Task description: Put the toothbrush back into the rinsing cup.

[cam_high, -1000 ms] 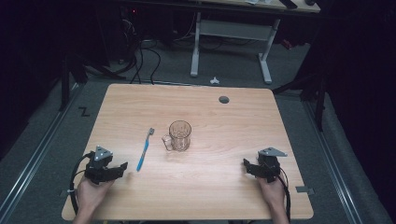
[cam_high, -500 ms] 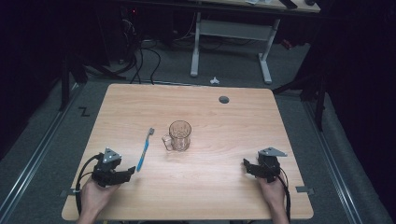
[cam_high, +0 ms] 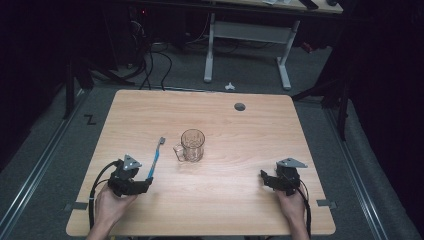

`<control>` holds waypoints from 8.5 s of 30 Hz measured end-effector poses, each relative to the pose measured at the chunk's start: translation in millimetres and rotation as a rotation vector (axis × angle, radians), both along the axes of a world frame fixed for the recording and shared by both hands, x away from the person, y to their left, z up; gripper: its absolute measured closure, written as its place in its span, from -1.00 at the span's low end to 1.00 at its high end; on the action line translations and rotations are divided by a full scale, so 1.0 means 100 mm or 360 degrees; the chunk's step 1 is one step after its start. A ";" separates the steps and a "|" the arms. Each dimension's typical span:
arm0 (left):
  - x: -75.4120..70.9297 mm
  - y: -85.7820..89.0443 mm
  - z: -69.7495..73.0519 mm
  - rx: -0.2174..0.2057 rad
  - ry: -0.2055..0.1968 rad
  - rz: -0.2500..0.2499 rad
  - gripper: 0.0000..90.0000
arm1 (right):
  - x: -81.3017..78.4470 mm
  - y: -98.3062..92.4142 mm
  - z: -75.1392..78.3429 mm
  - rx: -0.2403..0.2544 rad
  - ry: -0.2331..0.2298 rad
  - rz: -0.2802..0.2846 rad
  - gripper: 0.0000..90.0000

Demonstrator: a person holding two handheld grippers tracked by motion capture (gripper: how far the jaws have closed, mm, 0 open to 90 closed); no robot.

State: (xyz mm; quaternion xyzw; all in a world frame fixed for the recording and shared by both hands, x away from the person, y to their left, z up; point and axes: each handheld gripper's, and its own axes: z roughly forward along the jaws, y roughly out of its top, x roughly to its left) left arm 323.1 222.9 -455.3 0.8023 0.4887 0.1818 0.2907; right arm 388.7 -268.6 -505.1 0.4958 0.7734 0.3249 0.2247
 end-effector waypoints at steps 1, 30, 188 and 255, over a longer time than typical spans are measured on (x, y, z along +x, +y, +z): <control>0.01 -0.01 0.01 -0.0006 0.0002 0.0000 -0.16 | 0.00 0.00 0.00 0.0000 0.0000 0.0000 -0.38; 0.41 -0.17 0.26 -0.0044 -0.0038 -0.0069 -0.13 | 0.00 0.00 0.00 0.0000 0.0000 -0.0002 -0.38; 0.91 -0.19 0.88 -0.0144 0.0223 -0.0038 0.78 | 0.00 0.00 0.00 -0.0001 -0.0001 -0.0003 -0.39; 1.18 -0.79 1.24 -0.0450 -0.0145 -0.0236 0.78 | 0.00 0.00 0.00 -0.0003 -0.0001 -0.0005 -0.39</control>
